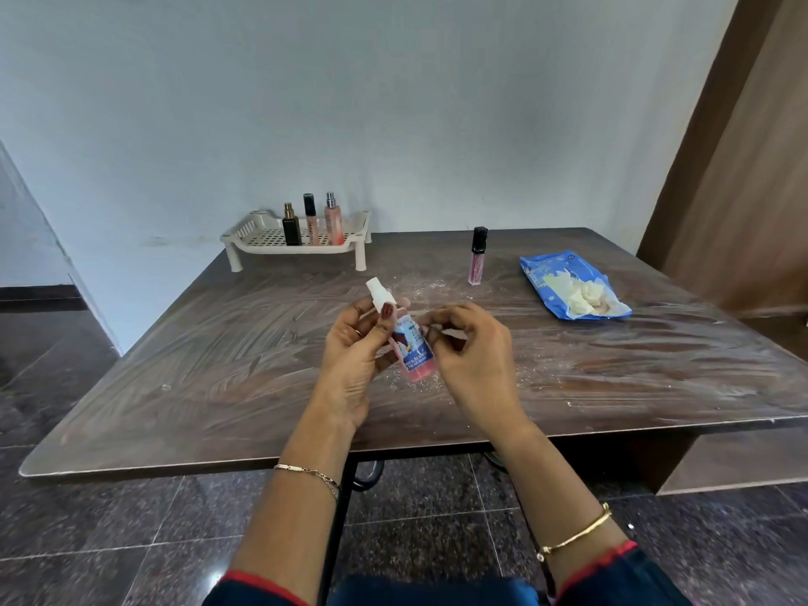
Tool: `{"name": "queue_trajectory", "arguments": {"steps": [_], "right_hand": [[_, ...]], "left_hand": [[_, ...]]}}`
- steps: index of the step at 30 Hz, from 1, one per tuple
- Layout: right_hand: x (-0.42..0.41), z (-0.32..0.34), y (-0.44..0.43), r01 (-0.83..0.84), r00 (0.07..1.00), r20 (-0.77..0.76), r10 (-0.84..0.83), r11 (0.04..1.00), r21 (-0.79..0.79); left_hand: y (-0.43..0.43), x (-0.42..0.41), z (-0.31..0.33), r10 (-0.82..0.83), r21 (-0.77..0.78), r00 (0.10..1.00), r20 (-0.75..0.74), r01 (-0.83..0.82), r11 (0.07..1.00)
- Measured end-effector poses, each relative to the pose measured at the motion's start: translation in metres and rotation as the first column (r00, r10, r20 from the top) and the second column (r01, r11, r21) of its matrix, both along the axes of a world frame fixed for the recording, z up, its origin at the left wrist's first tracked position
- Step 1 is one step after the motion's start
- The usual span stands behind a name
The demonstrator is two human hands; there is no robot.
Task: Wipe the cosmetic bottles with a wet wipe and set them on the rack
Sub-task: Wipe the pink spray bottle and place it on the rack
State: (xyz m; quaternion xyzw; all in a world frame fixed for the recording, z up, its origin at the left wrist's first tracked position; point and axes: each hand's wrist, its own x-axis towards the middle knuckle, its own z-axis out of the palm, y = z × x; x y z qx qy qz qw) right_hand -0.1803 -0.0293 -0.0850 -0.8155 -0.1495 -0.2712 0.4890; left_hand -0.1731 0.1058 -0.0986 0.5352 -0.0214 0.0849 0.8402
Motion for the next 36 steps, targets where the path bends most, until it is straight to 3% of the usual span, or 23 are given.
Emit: {"name": "queue_trajectory", "arguments": {"steps": [5, 8, 17, 23, 29, 32, 36], "right_hand": [[-0.009, -0.003, 0.004, -0.012, 0.97, 0.226, 0.092, 0.942, -0.335], [-0.017, -0.013, 0.001, -0.022, 0.949, 0.27, 0.166, 0.884, -0.467], [0.002, -0.001, -0.005, -0.003, 0.97, 0.229, 0.079, 0.949, -0.315], [-0.007, -0.009, 0.0, 0.036, 0.942, 0.309, 0.129, 0.879, -0.475], [-0.024, -0.03, -0.002, -0.01, 0.936, 0.281, 0.212, 0.815, -0.58], [-0.018, -0.019, -0.002, -0.009, 0.944, 0.28, 0.177, 0.859, -0.512], [-0.007, -0.002, 0.002, -0.001, 0.967, 0.244, 0.068, 0.965, -0.264]], "left_hand": [[0.004, 0.001, 0.006, 0.057, -0.025, 0.998, -0.016, -0.057, 0.998], [0.007, 0.002, 0.004, 0.09, -0.042, 0.995, -0.037, -0.091, 0.995], [0.002, 0.001, 0.006, 0.005, 0.013, 0.999, -0.043, -0.005, 1.0], [0.007, 0.003, 0.008, 0.02, 0.015, 0.999, -0.05, -0.019, 1.0], [0.007, 0.005, 0.002, 0.016, 0.043, 0.998, -0.058, -0.014, 0.999], [0.005, 0.006, 0.001, -0.04, 0.064, 0.998, -0.056, 0.043, 0.997], [0.003, 0.004, 0.003, -0.104, 0.091, 0.994, -0.024, 0.105, 0.99]]}}
